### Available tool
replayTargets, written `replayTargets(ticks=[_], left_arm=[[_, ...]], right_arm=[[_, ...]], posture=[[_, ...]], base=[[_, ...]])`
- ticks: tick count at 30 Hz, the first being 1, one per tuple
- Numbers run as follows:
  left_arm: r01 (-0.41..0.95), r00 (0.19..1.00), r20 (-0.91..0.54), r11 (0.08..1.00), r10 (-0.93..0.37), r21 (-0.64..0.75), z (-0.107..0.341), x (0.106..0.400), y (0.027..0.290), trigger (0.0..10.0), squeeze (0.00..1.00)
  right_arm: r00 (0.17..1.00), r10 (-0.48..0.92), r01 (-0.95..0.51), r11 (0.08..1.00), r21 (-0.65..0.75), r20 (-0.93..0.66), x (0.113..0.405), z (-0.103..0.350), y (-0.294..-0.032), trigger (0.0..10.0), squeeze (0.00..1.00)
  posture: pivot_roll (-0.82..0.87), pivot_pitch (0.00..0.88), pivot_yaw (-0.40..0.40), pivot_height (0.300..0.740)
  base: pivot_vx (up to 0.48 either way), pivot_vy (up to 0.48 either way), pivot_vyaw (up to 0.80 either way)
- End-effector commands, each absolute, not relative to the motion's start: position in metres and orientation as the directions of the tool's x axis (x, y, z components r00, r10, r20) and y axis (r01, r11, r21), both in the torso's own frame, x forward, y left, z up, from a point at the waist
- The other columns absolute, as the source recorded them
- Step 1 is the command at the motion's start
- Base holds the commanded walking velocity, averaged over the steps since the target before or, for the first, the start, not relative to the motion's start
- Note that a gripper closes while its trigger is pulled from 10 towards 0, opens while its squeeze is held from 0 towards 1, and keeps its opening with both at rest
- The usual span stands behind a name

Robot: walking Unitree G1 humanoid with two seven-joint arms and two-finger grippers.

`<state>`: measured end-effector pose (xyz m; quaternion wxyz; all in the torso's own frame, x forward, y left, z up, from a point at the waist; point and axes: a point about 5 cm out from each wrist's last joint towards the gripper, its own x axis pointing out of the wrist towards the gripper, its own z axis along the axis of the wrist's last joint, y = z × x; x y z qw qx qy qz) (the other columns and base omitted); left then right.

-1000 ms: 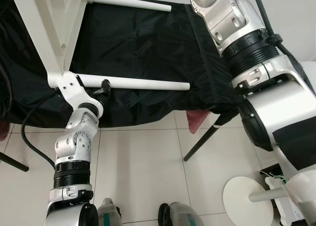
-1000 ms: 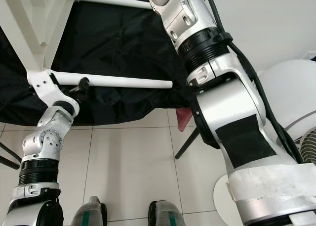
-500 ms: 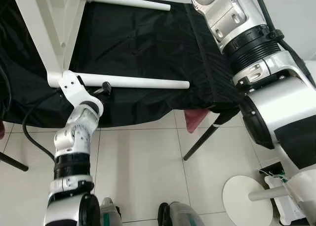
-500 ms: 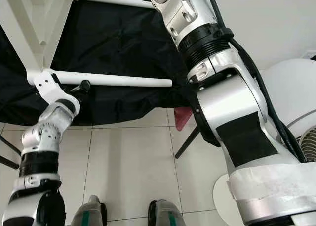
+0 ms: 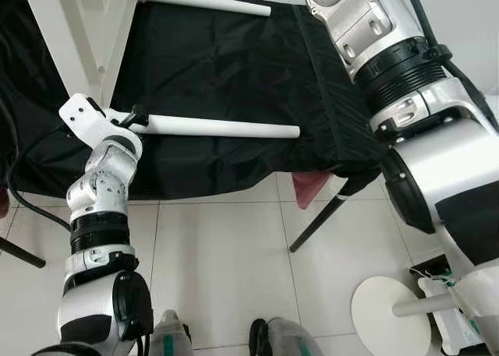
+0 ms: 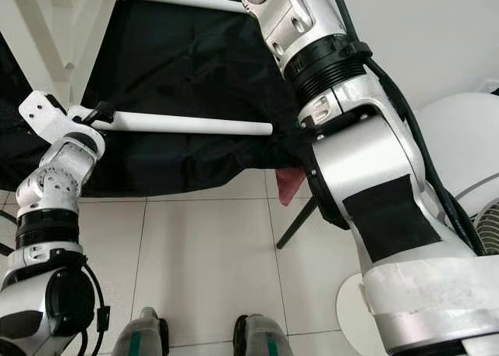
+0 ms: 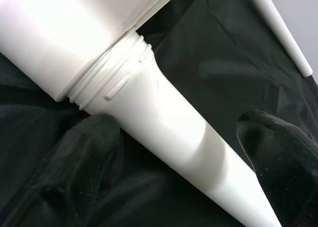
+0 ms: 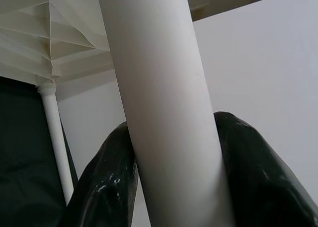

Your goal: Building children table

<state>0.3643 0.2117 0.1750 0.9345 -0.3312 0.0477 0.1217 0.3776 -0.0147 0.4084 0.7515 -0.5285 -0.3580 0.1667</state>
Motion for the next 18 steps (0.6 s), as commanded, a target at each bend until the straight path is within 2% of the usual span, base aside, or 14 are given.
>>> replayTargets(ticks=[1,11,12,13,14,18], left_arm=[[-0.260,0.965,-0.195,0.732,0.175,-0.630,0.170,0.366,0.207,10.0,0.00],[-0.282,0.955,-0.260,0.691,0.139,-0.666,0.157,0.366,0.196,10.0,0.00],[-0.289,0.954,-0.262,0.670,0.144,-0.684,0.156,0.366,0.196,10.0,0.00],[-0.289,0.954,-0.262,0.670,0.144,-0.684,0.156,0.366,0.196,10.0,0.00],[-0.304,0.950,-0.270,0.656,0.156,-0.691,0.153,0.367,0.197,10.0,0.00],[-0.324,0.944,-0.283,0.634,0.169,-0.702,0.151,0.369,0.198,10.0,0.00]], right_arm=[[0.636,0.586,0.184,0.516,-0.836,0.502,0.367,0.442,-0.023,0.0,0.00],[0.637,0.582,0.187,0.519,-0.834,0.505,0.367,0.444,-0.023,0.0,0.00],[0.638,0.581,0.188,0.520,-0.833,0.506,0.367,0.444,-0.023,6.5,0.00],[0.638,0.581,0.188,0.520,-0.833,0.506,0.367,0.444,-0.023,6.5,0.00],[0.639,0.578,0.190,0.521,-0.832,0.508,0.367,0.444,-0.024,10.0,0.00],[0.637,0.572,0.198,0.527,-0.827,0.517,0.367,0.446,-0.024,10.0,0.00]], posture=[[-0.02,0.059,-0.038,0.740],[-0.02,0.067,-0.033,0.740],[-0.03,0.069,-0.031,0.740],[-0.03,0.069,-0.031,0.740],[-0.03,0.072,-0.032,0.740],[-0.04,0.075,-0.031,0.740]], base=[[0.000,0.000,0.00],[0.000,0.000,0.00],[0.000,0.000,0.00],[0.000,0.000,0.00],[0.000,0.000,0.00],[0.000,0.000,0.00]])
